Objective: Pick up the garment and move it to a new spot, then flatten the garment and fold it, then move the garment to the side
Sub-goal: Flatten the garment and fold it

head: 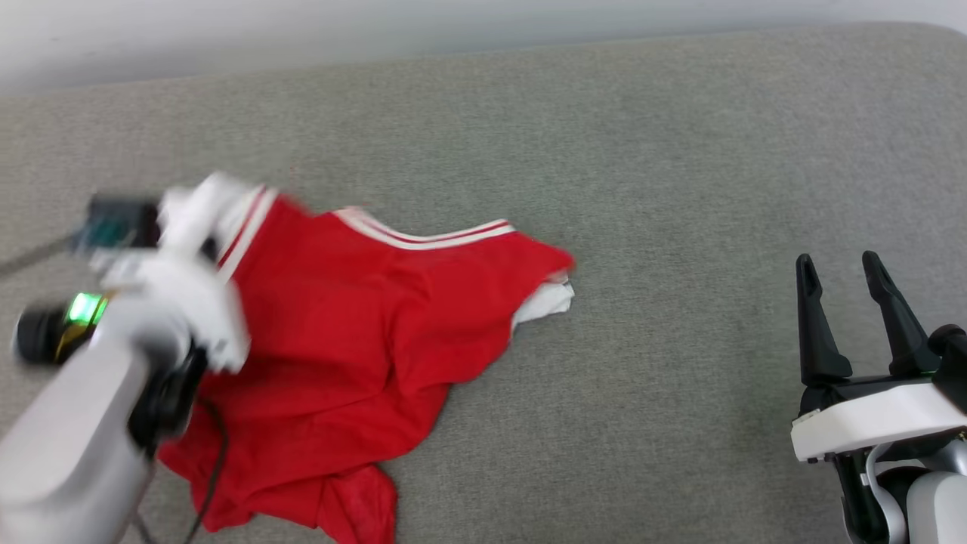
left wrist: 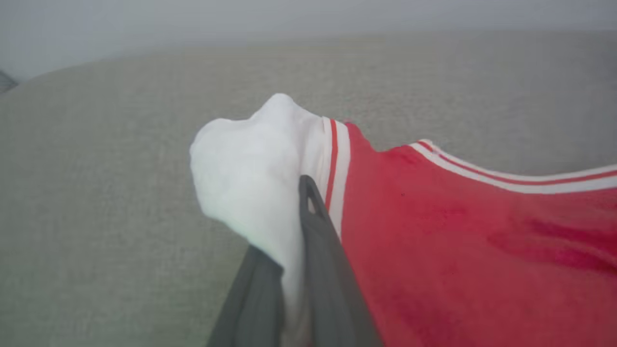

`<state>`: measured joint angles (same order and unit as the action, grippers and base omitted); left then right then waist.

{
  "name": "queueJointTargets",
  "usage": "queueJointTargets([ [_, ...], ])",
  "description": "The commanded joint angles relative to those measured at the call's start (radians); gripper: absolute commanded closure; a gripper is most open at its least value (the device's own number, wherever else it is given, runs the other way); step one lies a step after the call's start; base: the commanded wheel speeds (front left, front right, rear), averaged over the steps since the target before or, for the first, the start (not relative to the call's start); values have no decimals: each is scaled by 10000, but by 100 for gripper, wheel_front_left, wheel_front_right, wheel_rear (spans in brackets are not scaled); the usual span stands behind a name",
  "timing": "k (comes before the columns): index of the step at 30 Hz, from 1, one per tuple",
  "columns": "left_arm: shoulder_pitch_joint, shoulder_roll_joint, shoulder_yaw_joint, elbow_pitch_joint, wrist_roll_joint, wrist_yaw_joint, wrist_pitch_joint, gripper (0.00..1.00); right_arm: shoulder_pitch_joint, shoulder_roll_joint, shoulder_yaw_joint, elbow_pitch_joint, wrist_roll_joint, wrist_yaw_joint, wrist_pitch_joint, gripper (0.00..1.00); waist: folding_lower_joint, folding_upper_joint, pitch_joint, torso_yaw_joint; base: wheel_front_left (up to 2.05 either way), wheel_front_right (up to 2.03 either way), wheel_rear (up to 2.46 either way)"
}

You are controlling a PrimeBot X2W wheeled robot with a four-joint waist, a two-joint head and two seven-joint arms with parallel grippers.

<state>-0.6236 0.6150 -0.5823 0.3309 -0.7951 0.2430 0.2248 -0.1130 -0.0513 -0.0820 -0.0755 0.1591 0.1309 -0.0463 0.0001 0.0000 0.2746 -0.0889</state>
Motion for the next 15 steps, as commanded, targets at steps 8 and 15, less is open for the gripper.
queueJointTargets([
  [8,3223,64,946,-784,-1081,1085,-1203,56,258,16,-176,-135,-82,-3,181,0,-1,0,-290,352,0,0,0],
  [15,3395,-196,948,-1171,-203,1184,-3137,0,431,16,-167,-251,-278,-3,442,0,-1,0,-940,567,0,0,0],
])
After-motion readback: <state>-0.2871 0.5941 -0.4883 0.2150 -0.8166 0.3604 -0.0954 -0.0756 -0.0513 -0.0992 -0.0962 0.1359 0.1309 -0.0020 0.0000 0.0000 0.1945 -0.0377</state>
